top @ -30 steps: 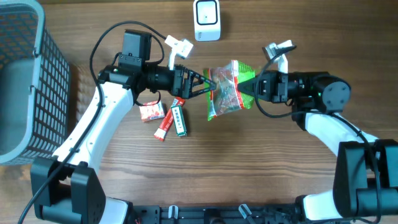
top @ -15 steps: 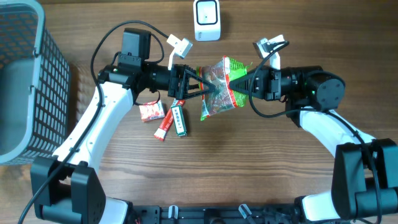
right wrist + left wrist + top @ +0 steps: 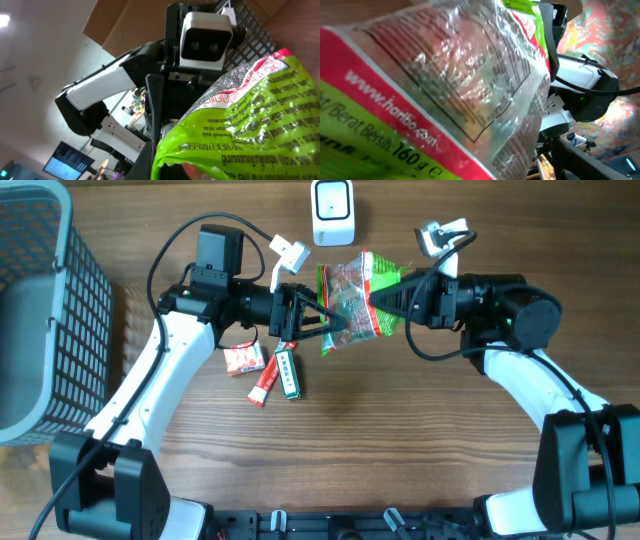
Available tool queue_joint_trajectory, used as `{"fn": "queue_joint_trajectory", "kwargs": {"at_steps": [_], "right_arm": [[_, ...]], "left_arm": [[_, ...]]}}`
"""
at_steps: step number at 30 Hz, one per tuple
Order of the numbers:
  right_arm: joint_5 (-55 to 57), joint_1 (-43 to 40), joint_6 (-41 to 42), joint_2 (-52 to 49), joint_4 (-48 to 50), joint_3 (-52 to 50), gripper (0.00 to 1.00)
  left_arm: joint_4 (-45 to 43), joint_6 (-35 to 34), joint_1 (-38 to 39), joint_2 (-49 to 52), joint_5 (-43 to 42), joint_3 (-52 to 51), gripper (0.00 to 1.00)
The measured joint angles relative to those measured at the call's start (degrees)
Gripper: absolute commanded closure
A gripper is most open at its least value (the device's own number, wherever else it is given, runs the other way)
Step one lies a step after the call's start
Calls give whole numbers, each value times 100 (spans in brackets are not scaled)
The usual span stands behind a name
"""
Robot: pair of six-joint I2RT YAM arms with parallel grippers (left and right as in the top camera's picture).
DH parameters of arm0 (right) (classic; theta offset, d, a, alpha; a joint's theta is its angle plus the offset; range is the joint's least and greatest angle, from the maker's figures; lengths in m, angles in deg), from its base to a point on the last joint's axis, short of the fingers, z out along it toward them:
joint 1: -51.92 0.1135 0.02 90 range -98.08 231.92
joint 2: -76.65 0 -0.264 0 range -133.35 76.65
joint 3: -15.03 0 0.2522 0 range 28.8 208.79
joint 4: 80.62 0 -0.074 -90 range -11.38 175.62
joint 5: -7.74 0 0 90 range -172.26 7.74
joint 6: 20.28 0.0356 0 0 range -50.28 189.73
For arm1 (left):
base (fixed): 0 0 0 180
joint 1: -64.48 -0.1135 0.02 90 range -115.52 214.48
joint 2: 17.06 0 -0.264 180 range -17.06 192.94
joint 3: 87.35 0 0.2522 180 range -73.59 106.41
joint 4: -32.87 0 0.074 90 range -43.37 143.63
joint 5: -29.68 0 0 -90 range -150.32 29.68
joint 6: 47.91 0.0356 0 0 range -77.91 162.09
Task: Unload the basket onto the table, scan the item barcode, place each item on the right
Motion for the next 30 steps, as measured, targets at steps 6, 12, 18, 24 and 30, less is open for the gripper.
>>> {"fn": "queue_joint_trajectory", "kwargs": {"at_steps": [6,12,18,24,30], "right_arm": [[-219,0,-2,0,2,17,96],[-459,0,-280,0,-7,15,22],[-459,0,-811,0,-326,-348,58],[-459,326,-1005,0,-317,-787,70],[-461,365,-1211,0,-326,-811,90]], "left_arm": [[-227,-22,0,0,-238,0,65],[-240,-55,0,0,-260,-4,96],[-234,-398,0,0,-376,-7,95],[151,-444,-4,0,-175,-7,94],[219,-446,22,0,-138,-7,89]]}}
